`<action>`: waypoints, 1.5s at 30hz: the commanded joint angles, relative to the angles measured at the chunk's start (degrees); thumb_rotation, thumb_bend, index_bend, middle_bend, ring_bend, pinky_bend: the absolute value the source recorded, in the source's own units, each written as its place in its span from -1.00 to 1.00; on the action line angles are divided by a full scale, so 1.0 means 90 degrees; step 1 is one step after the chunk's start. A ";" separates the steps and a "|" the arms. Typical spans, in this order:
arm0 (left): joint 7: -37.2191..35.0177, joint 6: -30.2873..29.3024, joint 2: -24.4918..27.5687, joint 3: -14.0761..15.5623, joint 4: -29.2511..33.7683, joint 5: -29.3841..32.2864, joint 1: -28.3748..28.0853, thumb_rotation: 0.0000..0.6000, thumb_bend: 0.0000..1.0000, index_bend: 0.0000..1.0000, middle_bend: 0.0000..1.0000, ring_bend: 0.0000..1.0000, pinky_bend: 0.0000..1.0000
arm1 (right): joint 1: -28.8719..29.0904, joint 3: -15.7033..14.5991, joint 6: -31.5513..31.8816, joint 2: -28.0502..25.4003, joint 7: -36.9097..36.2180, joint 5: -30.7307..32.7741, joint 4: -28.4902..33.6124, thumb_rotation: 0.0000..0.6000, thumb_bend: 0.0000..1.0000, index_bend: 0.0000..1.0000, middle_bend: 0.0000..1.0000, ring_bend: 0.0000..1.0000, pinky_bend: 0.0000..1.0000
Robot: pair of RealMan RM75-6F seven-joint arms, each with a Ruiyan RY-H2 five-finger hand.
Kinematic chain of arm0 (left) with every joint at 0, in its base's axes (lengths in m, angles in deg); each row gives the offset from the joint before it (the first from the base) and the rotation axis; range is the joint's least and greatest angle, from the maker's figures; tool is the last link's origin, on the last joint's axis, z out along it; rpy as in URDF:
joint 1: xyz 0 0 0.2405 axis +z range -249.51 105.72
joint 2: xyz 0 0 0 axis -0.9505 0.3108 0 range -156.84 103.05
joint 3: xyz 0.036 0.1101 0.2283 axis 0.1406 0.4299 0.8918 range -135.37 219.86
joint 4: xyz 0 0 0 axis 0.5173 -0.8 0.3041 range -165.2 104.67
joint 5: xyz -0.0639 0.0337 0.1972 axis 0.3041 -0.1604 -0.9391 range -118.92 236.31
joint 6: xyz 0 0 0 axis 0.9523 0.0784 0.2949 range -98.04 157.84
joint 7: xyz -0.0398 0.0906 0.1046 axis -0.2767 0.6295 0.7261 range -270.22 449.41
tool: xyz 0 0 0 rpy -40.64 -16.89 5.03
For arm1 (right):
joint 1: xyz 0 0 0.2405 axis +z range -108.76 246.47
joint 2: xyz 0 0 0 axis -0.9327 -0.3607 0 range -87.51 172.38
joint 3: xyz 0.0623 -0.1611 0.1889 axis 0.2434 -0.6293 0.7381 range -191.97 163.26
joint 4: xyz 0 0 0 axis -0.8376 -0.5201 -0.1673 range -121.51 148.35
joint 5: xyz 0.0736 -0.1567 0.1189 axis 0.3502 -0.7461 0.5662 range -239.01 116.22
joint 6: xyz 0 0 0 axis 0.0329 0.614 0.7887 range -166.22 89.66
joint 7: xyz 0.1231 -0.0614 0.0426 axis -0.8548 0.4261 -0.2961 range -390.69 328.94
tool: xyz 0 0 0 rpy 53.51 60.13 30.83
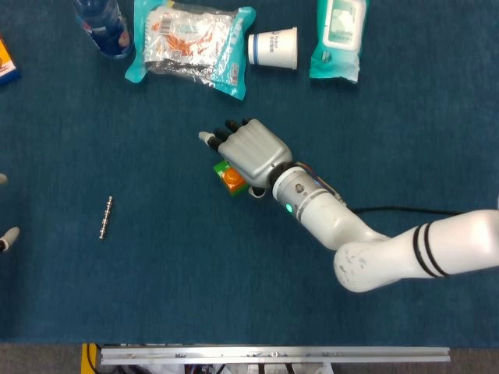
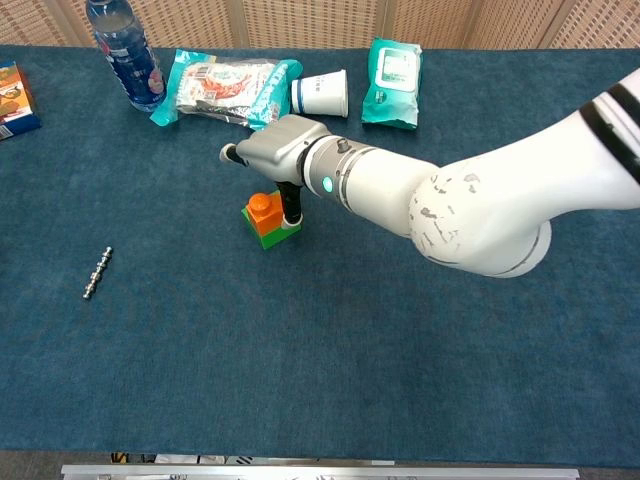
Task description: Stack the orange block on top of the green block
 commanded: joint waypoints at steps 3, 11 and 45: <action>0.0045 0.0000 -0.0009 -0.0009 0.0044 -0.0007 -0.0017 1.00 -0.68 -0.45 -0.34 -0.43 -0.49 | -0.0312 0.0027 0.0174 -0.0491 -0.0439 -0.0473 0.0500 1.00 -0.81 -1.00 -0.76 -0.86 -0.57; 0.0051 -0.0097 -0.0052 -0.0068 0.0051 -0.0061 -0.0036 1.00 -0.68 -0.45 -0.34 -0.43 -0.49 | -0.1356 -0.0449 0.1709 -0.1001 -0.0992 -0.1789 0.1106 1.00 -0.62 -1.00 -0.64 -0.86 -0.58; 0.0134 -0.0817 -0.0496 -0.0169 -0.0215 -0.0898 -0.0128 1.00 -0.68 -0.45 -0.34 -0.43 -0.50 | -0.6619 -0.2303 0.5348 -0.3003 -0.3504 -0.5773 0.1297 1.00 -0.49 -0.73 -0.41 -0.72 -0.58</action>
